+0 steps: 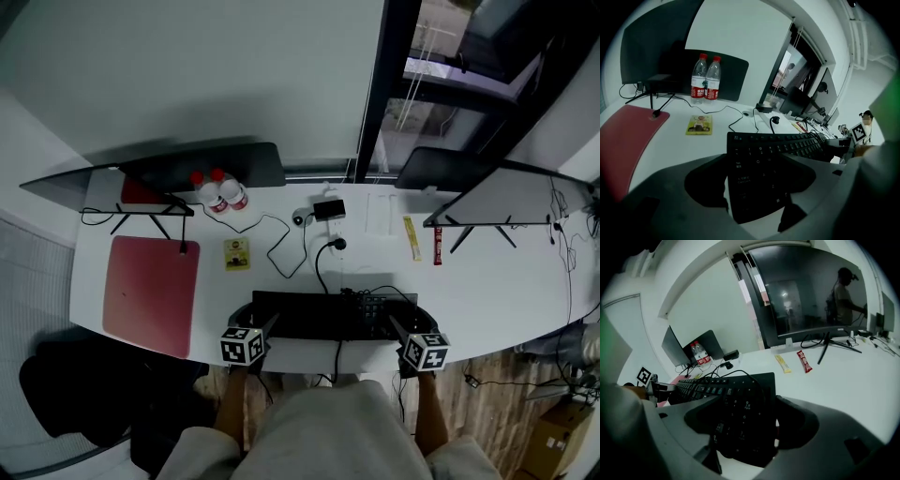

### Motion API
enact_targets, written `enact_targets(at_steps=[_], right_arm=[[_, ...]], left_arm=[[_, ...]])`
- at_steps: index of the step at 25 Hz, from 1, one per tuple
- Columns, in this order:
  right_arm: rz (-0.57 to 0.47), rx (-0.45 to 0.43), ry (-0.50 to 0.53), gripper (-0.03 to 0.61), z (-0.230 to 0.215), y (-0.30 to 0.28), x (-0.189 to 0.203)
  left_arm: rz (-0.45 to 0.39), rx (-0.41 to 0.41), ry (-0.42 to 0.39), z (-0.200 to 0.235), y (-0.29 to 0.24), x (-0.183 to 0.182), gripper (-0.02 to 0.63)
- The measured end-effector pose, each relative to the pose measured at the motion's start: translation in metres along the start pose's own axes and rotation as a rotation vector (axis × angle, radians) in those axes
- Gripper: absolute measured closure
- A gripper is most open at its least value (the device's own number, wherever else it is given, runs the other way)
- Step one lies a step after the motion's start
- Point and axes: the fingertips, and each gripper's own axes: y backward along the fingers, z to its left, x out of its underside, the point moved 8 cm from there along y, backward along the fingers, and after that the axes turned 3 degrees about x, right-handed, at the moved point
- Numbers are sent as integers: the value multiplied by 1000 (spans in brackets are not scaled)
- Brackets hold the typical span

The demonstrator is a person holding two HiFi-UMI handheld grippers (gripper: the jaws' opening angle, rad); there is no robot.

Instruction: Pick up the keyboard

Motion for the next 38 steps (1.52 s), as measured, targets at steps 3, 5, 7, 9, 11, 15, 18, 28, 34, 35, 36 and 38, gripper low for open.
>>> enact_targets(at_steps=[3, 5, 7, 9, 11, 15, 18, 28, 34, 35, 36, 38], right_arm=[[-48, -7, 15, 226, 5, 3, -19], [-85, -8, 33, 226, 9, 6, -34], [-124, -8, 50, 226, 12, 7, -50], [-160, -9, 66, 226, 16, 9, -65], [-193, -11, 85, 226, 20, 12, -79], [-249, -15, 101, 229, 25, 16, -99], [-285, -16, 104, 229, 29, 19, -109], [-367, -5, 125, 236, 35, 32, -130], [-374, 4, 130, 236, 33, 35, -130], [-375, 5, 130, 236, 33, 35, -130], [-376, 5, 130, 236, 32, 35, -130], [-375, 6, 130, 236, 32, 34, -130]], left_arm=[[-43, -6, -25, -1, 7, -21, 301], [-74, -7, -38, -2, 11, -36, 301], [-105, -8, -47, -3, 15, -50, 301], [-137, -10, -55, -3, 19, -63, 301], [-167, -11, -64, -4, 24, -75, 301], [-221, -13, -91, -6, 32, -96, 301], [-251, -12, -116, -6, 37, -112, 301], [-311, 7, -155, -11, 44, -138, 301], [-312, 15, -156, -12, 42, -138, 301], [-313, 15, -157, -13, 42, -139, 301], [-313, 16, -157, -13, 42, -139, 301], [-314, 15, -157, -13, 41, -139, 301]])
